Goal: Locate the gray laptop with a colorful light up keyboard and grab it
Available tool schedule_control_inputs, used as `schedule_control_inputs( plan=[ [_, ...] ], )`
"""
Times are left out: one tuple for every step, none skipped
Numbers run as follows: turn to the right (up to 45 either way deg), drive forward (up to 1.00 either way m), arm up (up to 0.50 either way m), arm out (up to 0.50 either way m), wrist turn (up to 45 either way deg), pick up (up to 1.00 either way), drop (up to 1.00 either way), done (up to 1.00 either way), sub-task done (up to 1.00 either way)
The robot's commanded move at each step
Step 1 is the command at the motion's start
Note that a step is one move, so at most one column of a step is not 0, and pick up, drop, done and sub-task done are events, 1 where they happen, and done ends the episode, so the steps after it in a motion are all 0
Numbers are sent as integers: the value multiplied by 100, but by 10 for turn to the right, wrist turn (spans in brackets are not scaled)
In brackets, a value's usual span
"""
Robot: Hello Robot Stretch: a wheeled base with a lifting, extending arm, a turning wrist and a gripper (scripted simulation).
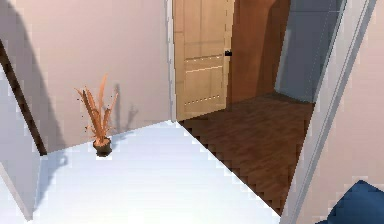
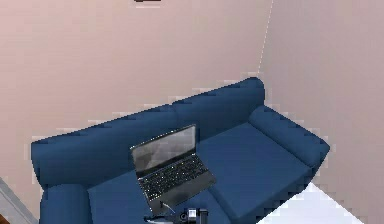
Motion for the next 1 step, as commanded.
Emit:
schedule_control_inputs(
  plan=[
    [0, 0, 10, 0, 0, 0, 0, 0, 0]
  ],
)
